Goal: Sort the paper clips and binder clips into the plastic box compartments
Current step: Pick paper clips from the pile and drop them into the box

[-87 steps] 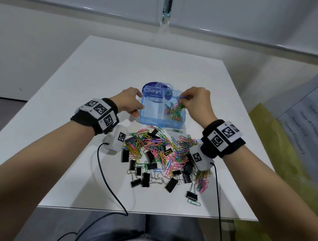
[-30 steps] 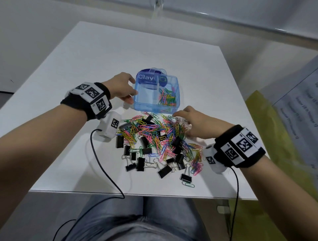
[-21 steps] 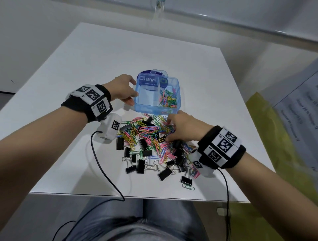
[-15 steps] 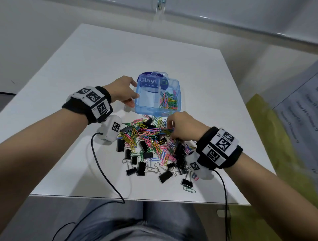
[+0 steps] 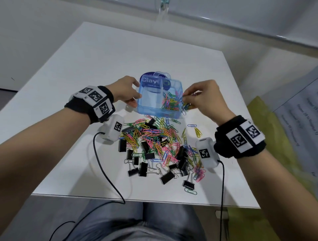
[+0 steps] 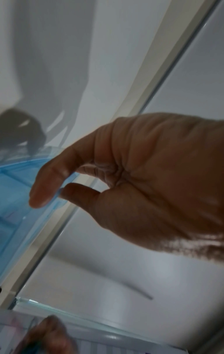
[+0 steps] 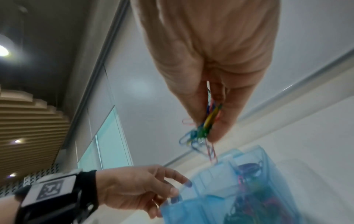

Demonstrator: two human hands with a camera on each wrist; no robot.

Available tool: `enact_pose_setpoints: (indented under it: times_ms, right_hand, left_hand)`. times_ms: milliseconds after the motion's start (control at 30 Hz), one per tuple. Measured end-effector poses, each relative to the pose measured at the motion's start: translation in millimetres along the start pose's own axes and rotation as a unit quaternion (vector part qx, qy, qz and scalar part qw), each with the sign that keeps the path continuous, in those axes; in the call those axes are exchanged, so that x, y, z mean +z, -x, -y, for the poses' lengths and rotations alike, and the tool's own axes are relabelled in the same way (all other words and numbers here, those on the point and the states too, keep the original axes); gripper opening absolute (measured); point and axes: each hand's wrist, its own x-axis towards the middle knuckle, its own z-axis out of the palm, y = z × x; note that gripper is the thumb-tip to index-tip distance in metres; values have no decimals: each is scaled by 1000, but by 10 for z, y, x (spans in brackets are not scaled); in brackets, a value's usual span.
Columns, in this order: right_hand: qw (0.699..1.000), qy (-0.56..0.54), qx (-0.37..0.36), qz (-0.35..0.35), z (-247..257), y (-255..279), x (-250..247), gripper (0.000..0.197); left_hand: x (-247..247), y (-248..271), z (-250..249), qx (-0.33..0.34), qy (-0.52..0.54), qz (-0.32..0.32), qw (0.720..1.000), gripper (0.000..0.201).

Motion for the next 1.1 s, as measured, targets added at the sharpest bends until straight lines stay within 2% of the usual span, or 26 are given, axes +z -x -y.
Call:
enact_pose_setpoints:
  times_ms: [100, 200, 333, 433, 500, 600, 667, 700, 767, 833, 867, 933, 1000, 1067, 1100]
  right_hand:
    - [998, 11, -25, -59, -19, -169, 121, 12]
    - [994, 70, -54, -68, -75, -293, 284, 7]
    - [991, 119, -59, -10, -145, -318, 378, 10]
    - [988, 131, -78, -25, -172, -297, 311, 16]
    - [983, 150, -110, -6, -188, -267, 285, 24]
    - [940, 292, -123, 125, -271, -199, 334, 31]
    - [916, 346, -105, 175, -334, -178, 338, 32]
    - [919, 340, -104, 172, -343, -161, 307, 33]
    - [937, 302, -133, 115, -313, -99, 188, 33]
    - [947, 261, -170, 73, -240, 56, 50, 31]
    - [949, 245, -177, 93, -206, 162, -20, 30]
    - [937, 244, -145, 203, -180, 411, -101, 31]
    - [897, 295, -126, 305, -244, 608, -74, 33]
    - [871, 339, -123, 334, -327, 722, 20, 38]
    - [871, 341, -115, 335, -357, 746, 69, 37]
  left_hand:
    - [4, -2, -3, 0, -1, -2, 1000, 50]
    - [3, 0, -4, -2, -5, -2, 1000, 50]
    - [1, 5, -7, -4, -7, -2, 1000, 50]
    - [-3, -1, 1, -5, -14, -2, 1000, 50]
    - [-3, -2, 4, -3, -15, 0, 1000, 50]
    - [-5, -9, -4, -4, -13, -2, 1000, 50]
    - [-7, -5, -4, -4, -20, -4, 1000, 50]
    - [-6, 3, -9, -6, -25, -4, 1000, 51]
    - [-9, 39, -30, -5, -60, -15, 998, 53]
    - [-14, 83, -67, 49, -170, -67, 982, 58]
    - [-10, 111, -94, 95, -221, -104, 965, 58]
    - [43, 217, -173, 193, -249, -149, 937, 50]
    - [157, 367, -285, 272, -241, -120, 924, 35]
    - [313, 522, -386, 309, -258, -40, 914, 20]
    - [396, 591, -428, 316, -274, 5, 908, 15]
